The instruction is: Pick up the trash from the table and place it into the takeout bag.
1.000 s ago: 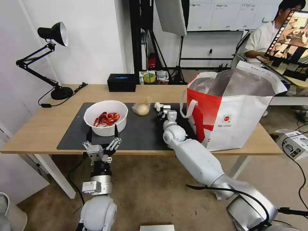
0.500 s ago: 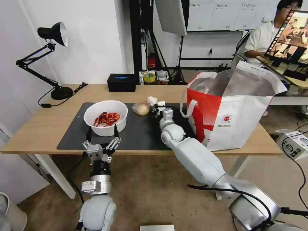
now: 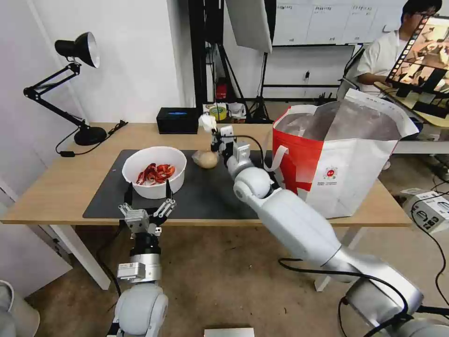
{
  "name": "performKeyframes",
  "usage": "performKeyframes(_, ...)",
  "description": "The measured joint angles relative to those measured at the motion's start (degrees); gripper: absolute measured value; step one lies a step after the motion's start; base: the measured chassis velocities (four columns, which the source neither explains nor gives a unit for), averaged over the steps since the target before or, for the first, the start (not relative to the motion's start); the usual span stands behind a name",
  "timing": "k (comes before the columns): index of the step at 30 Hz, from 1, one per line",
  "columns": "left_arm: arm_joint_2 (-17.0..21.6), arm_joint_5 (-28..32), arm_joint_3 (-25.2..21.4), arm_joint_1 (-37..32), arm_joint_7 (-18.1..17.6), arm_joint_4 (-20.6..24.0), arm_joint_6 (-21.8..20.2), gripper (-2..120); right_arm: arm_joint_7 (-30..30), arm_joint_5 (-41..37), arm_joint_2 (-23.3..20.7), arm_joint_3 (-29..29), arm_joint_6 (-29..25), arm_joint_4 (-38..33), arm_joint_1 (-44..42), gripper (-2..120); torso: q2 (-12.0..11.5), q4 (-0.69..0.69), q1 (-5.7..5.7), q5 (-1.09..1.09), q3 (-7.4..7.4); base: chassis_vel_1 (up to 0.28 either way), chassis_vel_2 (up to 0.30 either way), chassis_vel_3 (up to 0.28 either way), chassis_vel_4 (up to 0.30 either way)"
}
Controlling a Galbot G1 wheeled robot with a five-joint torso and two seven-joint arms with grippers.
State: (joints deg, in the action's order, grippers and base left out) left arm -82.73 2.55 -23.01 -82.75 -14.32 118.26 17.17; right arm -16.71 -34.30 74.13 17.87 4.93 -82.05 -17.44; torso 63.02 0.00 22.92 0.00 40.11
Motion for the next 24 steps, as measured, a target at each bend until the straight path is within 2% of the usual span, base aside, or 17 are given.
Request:
performKeyframes(15, 0.7, 0.6, -0.4, -0.2, 0.0, 0.9, -0.3, 100, -2.3, -2.8, -4.4, -3.1, 2.0, -12.0, 2.9, 0, 0.0, 0.0, 0.01, 0.01, 0.0, 0.0, 0.0, 0.0, 0.0)
performKeyframes(24, 0.7, 0.6, 0.1, 0.1, 0.0, 0.4, -0.5, 100, -9.8, -3.9, -8.2, -6.1, 9.1, -21.3, 3.5, 0, 0.0, 0.0, 0.01, 0.0, 0.0, 0.0, 0.0, 0.0, 0.0)
